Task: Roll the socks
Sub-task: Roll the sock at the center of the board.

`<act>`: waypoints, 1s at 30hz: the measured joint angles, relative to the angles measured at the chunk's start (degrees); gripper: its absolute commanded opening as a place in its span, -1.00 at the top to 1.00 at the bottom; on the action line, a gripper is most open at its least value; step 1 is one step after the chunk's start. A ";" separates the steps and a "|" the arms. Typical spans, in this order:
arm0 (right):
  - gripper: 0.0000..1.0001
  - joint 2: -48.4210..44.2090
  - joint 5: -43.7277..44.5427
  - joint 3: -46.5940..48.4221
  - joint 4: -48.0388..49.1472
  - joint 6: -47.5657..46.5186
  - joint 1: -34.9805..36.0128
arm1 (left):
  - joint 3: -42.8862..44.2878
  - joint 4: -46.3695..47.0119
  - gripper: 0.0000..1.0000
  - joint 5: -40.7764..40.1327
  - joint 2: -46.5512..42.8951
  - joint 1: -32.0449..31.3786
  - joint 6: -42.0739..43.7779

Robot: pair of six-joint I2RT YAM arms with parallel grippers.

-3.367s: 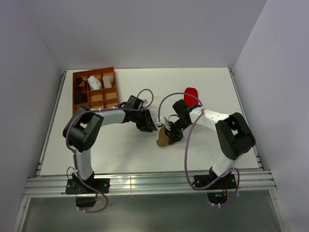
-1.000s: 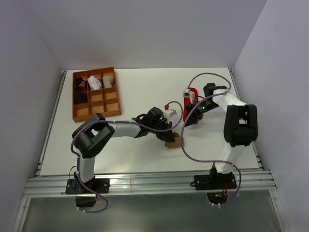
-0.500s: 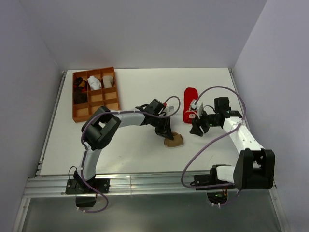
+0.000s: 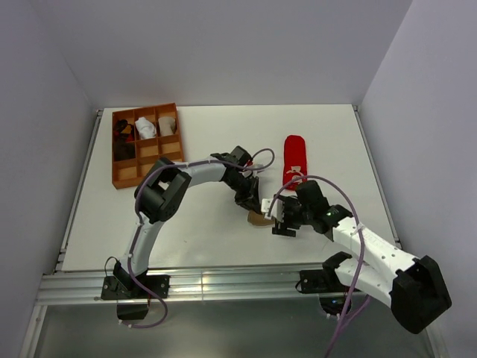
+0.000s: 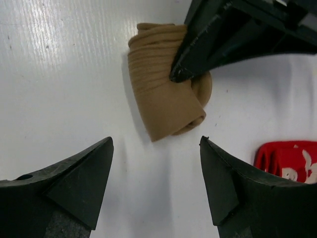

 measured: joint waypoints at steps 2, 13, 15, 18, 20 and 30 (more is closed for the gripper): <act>-0.55 0.98 2.29 -0.66 2.54 -0.02 3.04 | 0.70 -1.09 0.99 0.68 0.55 0.17 0.48; -0.54 5.40 12.24 -3.91 11.08 -1.75 14.25 | 1.60 -5.51 0.99 3.39 1.79 1.29 2.38; -0.54 6.34 13.84 -4.13 12.24 -2.23 15.85 | 1.60 -6.01 0.99 3.50 1.79 1.40 2.60; -0.51 9.14 15.67 -4.13 14.16 -3.08 17.70 | 1.60 -6.40 0.99 3.76 1.84 1.51 3.15; -0.51 10.51 16.52 -4.11 15.45 -3.50 18.18 | 1.57 -6.64 0.99 3.82 1.86 1.60 3.21; 0.02 17.57 20.09 -1.01 19.54 -4.17 19.76 | 1.51 -7.56 0.90 4.20 1.90 2.05 3.48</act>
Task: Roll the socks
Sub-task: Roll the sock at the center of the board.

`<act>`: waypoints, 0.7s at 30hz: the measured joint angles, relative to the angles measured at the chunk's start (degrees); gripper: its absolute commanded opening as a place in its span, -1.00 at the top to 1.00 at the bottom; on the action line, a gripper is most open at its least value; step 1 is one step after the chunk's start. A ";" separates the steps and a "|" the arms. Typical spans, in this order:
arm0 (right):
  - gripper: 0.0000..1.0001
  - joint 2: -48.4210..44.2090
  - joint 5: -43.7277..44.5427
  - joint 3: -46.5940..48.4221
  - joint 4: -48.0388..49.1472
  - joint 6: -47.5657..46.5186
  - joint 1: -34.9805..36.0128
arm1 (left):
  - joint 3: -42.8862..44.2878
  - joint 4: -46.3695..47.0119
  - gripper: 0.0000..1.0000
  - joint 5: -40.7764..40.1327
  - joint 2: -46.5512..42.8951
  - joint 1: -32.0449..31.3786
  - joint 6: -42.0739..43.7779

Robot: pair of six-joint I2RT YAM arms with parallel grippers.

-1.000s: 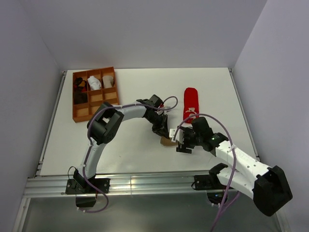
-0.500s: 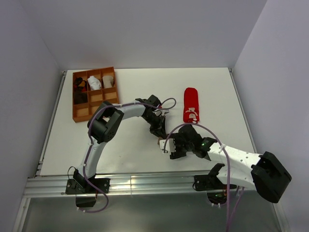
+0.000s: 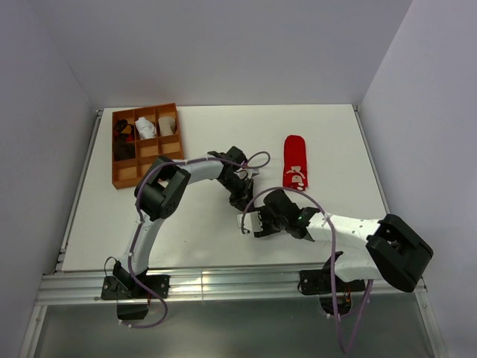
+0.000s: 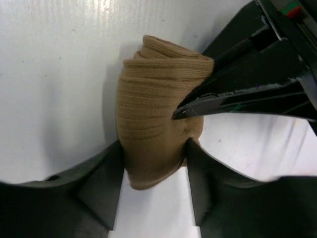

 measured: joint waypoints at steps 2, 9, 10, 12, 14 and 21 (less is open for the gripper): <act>0.48 1.92 0.50 1.33 -0.98 0.44 0.07 | -0.07 -0.07 0.75 0.02 -0.02 0.07 0.11; 0.61 5.86 0.02 7.17 -7.06 2.80 0.00 | -3.15 1.60 0.26 -1.62 -2.10 1.31 -0.52; 0.62 6.21 -0.42 7.76 -7.78 3.02 -0.09 | -4.15 2.19 0.19 -2.54 -3.06 1.42 -0.81; 0.63 7.19 -1.64 9.14 -8.85 3.63 -0.48 | -8.22 5.16 0.15 -4.98 -6.40 2.19 -2.32; 0.63 8.13 -3.10 10.23 -9.42 4.31 -0.70 | -12.44 8.15 0.11 -7.67 -9.90 3.19 -3.85; 0.63 10.40 -5.86 13.16 -12.66 5.25 -1.88 | -25.53 18.14 0.12 -17.31 -20.55 9.05 -10.82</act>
